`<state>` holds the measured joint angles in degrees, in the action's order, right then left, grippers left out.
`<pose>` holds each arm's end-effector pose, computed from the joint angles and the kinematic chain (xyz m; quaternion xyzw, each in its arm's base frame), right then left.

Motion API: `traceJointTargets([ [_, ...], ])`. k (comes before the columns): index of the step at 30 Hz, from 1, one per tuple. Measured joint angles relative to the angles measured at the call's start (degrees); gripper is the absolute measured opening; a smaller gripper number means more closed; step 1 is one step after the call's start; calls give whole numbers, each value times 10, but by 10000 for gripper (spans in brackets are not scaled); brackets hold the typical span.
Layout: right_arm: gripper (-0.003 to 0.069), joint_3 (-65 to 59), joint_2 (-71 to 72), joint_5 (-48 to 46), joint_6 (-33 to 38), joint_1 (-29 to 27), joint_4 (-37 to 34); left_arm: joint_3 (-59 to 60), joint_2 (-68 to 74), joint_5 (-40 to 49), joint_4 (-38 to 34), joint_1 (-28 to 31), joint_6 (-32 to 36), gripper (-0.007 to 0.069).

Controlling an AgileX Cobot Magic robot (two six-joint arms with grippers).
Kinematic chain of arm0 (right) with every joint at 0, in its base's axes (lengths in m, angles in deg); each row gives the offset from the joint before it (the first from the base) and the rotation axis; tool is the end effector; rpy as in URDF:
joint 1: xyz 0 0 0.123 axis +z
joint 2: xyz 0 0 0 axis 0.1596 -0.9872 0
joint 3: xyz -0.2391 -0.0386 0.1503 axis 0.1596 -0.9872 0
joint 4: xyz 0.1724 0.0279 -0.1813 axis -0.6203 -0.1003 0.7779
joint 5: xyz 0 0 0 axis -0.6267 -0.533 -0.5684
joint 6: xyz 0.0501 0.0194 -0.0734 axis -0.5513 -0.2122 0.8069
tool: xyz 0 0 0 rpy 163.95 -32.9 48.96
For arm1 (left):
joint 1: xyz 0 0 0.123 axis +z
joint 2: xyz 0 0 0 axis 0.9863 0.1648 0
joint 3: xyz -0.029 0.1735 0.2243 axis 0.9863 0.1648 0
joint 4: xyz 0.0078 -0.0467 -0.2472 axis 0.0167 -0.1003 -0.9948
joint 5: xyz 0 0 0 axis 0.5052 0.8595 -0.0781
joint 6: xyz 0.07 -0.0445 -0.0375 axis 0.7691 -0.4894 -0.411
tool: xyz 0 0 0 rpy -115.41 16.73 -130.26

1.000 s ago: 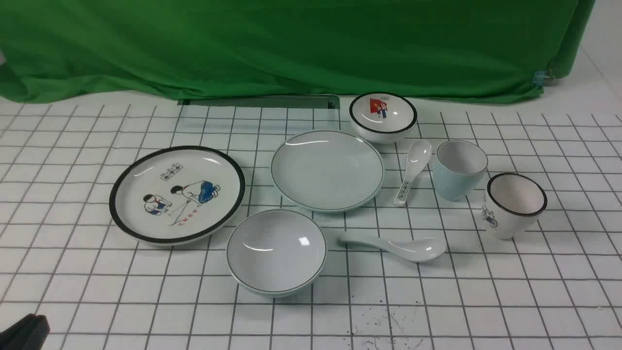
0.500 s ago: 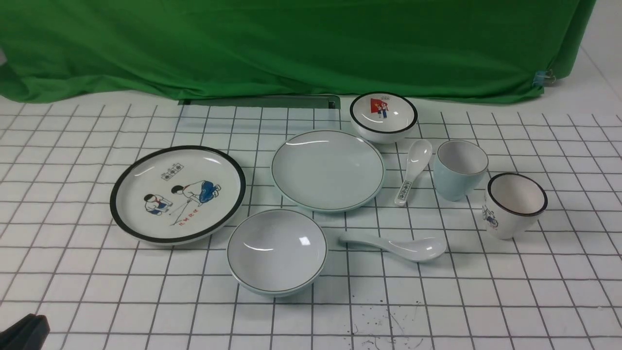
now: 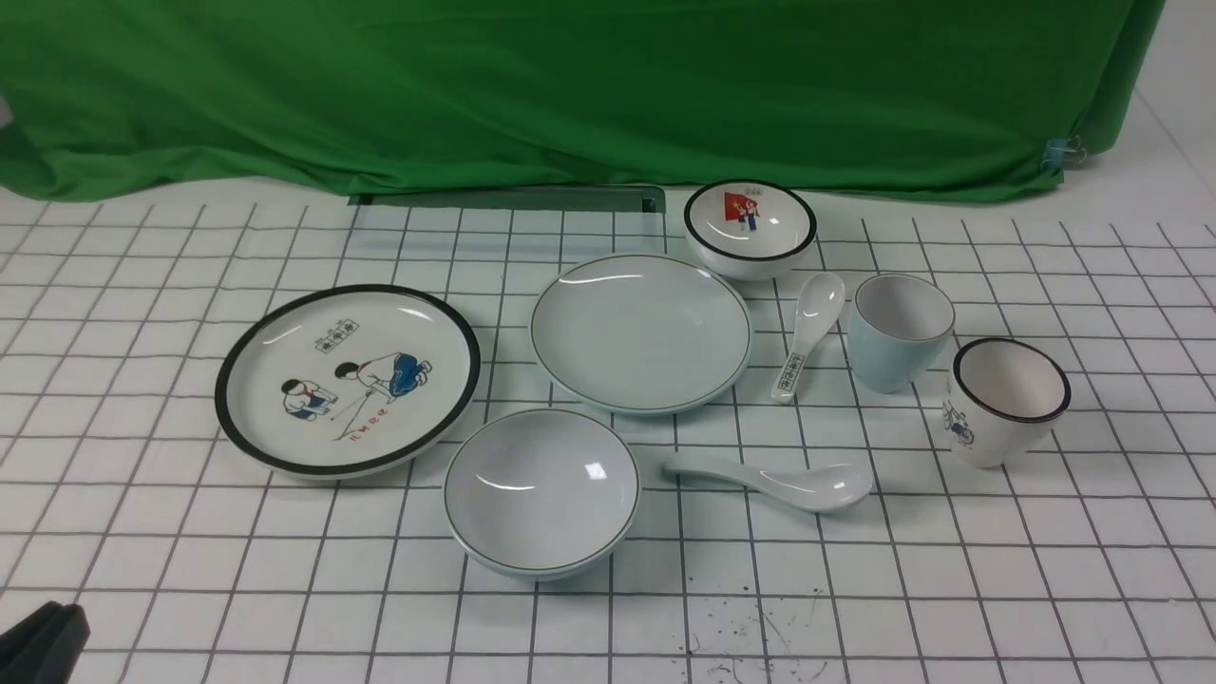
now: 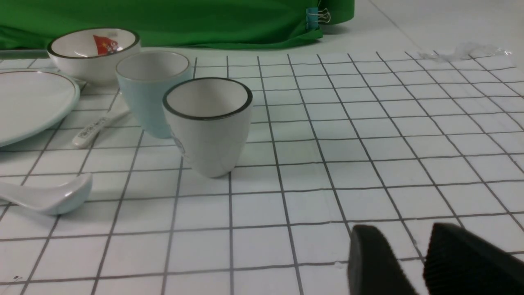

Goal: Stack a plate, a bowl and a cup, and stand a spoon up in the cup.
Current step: Use the left arm to grab a blue rice bowl

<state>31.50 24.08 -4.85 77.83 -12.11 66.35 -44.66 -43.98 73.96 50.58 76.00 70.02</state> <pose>0.0558 -0.0033 0.1901 0.0430 0.7538 -0.0002 0.6557 0.0560 -0.0043 0.1916 0.0535 0.7504 -0.0042 0.6589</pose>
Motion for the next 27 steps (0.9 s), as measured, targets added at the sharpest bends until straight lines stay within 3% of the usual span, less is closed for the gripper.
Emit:
traceJointTargets([
  [7,243,0,0,5,0,0,0,0,0,-97,2,0,0,-29],
  [11,243,0,0,66,0,0,0,0,0,-188,12,0,2,-29],
  [17,243,0,0,310,-2,0,0,0,0,-288,45,0,3,-29],
  [21,243,0,0,452,-66,0,0,0,0,-329,53,0,-3,-29],
  [24,241,0,0,499,-110,0,1,0,0,-365,55,0,-61,-29],
  [25,234,0,0,517,-131,0,2,0,0,-411,55,0,-140,-29],
  [27,223,0,0,520,-136,0,2,0,0,-436,55,0,-172,-29],
])
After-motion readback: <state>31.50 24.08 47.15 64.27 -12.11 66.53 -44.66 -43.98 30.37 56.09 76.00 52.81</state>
